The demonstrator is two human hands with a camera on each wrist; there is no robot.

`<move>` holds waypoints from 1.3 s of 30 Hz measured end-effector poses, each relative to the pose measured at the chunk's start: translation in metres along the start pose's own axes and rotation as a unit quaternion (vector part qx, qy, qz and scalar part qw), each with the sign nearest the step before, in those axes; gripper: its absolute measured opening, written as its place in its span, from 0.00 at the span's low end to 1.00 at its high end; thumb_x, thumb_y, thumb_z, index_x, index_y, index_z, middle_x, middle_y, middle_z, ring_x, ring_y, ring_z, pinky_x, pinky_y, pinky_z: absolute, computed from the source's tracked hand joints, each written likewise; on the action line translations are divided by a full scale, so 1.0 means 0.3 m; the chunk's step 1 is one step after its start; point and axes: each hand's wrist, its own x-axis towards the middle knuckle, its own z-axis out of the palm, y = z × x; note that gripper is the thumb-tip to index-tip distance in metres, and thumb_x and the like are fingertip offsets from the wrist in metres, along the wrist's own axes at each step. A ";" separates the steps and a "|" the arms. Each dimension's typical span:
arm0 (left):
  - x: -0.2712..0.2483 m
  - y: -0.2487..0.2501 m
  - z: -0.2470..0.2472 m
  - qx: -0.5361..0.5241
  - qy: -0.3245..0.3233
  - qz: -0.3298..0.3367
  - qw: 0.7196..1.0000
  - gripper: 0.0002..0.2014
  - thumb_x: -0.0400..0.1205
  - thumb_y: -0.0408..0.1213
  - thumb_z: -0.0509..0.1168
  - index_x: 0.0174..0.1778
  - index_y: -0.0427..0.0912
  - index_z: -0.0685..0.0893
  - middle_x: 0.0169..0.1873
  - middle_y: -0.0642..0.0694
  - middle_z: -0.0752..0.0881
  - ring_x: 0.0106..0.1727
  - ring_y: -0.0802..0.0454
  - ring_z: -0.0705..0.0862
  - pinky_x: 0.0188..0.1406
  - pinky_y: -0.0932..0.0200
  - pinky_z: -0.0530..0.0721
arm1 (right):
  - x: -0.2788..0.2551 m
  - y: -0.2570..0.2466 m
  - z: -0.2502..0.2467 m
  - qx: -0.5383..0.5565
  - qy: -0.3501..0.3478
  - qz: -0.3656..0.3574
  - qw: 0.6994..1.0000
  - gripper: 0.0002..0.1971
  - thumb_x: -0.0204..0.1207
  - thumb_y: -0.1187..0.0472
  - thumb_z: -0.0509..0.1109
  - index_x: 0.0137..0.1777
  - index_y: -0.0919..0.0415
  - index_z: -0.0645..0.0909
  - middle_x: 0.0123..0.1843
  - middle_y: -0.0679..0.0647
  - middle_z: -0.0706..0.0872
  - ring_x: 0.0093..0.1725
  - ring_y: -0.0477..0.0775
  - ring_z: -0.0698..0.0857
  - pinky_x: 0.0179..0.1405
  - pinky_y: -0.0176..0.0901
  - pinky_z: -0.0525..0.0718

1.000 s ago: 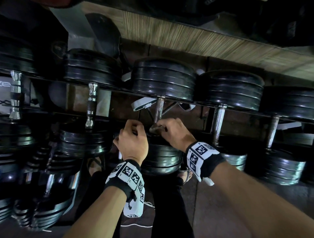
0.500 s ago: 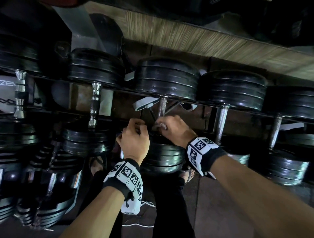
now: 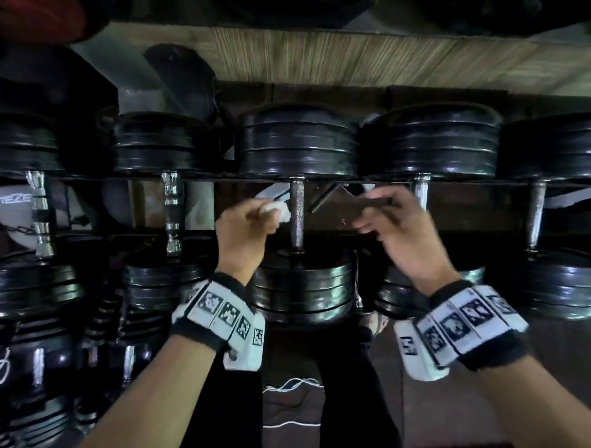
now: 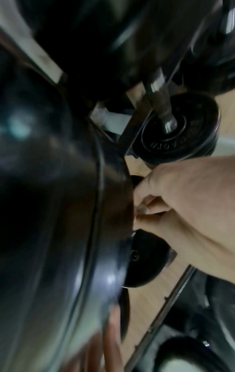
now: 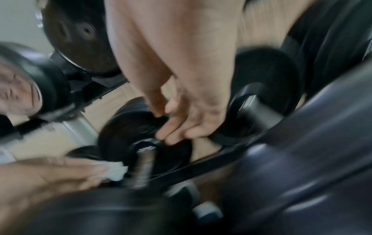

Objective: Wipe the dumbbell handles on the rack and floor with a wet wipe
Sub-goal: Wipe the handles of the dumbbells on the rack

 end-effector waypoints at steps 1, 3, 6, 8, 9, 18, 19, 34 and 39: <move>0.028 0.008 0.012 0.057 0.005 0.015 0.998 0.08 0.80 0.33 0.73 0.53 0.44 0.92 0.41 0.52 0.90 0.43 0.52 0.89 0.47 0.72 0.81 | -0.009 0.028 -0.061 -0.073 0.057 -0.028 0.995 0.12 0.82 0.73 0.67 0.61 0.60 0.79 0.42 0.53 0.90 0.35 0.35 0.87 0.39 0.27 0.79; 0.072 0.038 0.040 0.153 0.001 0.047 0.987 0.11 0.80 0.30 0.72 0.58 0.39 0.91 0.46 0.52 0.90 0.48 0.54 0.88 0.45 0.82 0.72 | -0.041 0.097 -0.162 -0.205 0.116 -0.030 0.971 0.07 0.82 0.66 0.69 0.56 0.54 0.83 0.38 0.46 0.89 0.38 0.38 0.87 0.40 0.30 0.77; 0.094 0.081 0.070 0.229 -0.032 0.076 0.970 0.15 0.84 0.29 0.67 0.67 0.39 0.87 0.57 0.45 0.90 0.57 0.52 0.87 0.47 0.88 0.65 | -0.088 0.198 -0.216 -0.291 0.153 0.022 0.944 0.07 0.83 0.56 0.65 0.53 0.52 0.85 0.39 0.52 0.89 0.45 0.63 0.88 0.42 0.46 0.76; 0.093 0.084 0.076 0.247 -0.040 0.069 0.966 0.15 0.86 0.29 0.65 0.69 0.39 0.85 0.54 0.50 0.88 0.48 0.66 0.81 0.41 0.92 0.63 | -0.097 0.232 -0.202 -0.311 0.202 0.018 0.928 0.14 0.79 0.51 0.59 0.51 0.53 0.86 0.37 0.55 0.87 0.43 0.68 0.86 0.40 0.47 0.71; 0.092 0.075 0.080 0.239 -0.049 0.065 0.968 0.13 0.86 0.28 0.65 0.66 0.38 0.86 0.49 0.53 0.86 0.39 0.70 0.78 0.37 0.92 0.63 | -0.092 0.237 -0.192 -0.307 0.228 0.012 0.924 0.15 0.78 0.51 0.58 0.50 0.54 0.86 0.36 0.56 0.86 0.42 0.69 0.86 0.40 0.47 0.69; 0.037 -0.043 0.052 0.207 -0.164 0.000 0.964 0.04 0.81 0.28 0.72 0.46 0.38 0.92 0.45 0.46 0.93 0.46 0.57 0.87 0.49 0.79 0.76 | -0.083 0.252 -0.192 -0.308 0.249 -0.003 0.918 0.15 0.77 0.50 0.58 0.47 0.55 0.85 0.35 0.59 0.85 0.40 0.70 0.85 0.38 0.47 0.68; 0.058 -0.021 0.053 0.193 -0.153 0.004 0.969 0.04 0.79 0.30 0.73 0.45 0.41 0.93 0.44 0.48 0.93 0.45 0.60 0.87 0.48 0.82 0.74 | -0.082 0.255 -0.193 -0.307 0.251 -0.003 0.918 0.15 0.77 0.50 0.58 0.47 0.56 0.85 0.34 0.57 0.84 0.40 0.70 0.85 0.38 0.47 0.68; 0.121 -0.049 0.033 0.122 -0.196 -0.011 0.973 0.09 0.80 0.24 0.71 0.39 0.42 0.91 0.35 0.46 0.91 0.35 0.72 0.85 0.51 0.70 0.83 | -0.078 0.279 -0.200 -0.321 0.255 -0.020 0.912 0.16 0.77 0.50 0.57 0.46 0.58 0.84 0.38 0.61 0.89 0.42 0.71 0.85 0.38 0.48 0.70; 0.173 -0.013 0.055 0.023 -0.151 -0.009 0.988 0.08 0.84 0.27 0.67 0.57 0.37 0.86 0.45 0.45 0.88 0.40 0.69 0.86 0.50 0.70 0.82 | -0.080 0.271 -0.198 -0.320 0.250 -0.023 0.914 0.15 0.77 0.51 0.57 0.45 0.59 0.84 0.38 0.60 0.88 0.42 0.70 0.85 0.38 0.47 0.67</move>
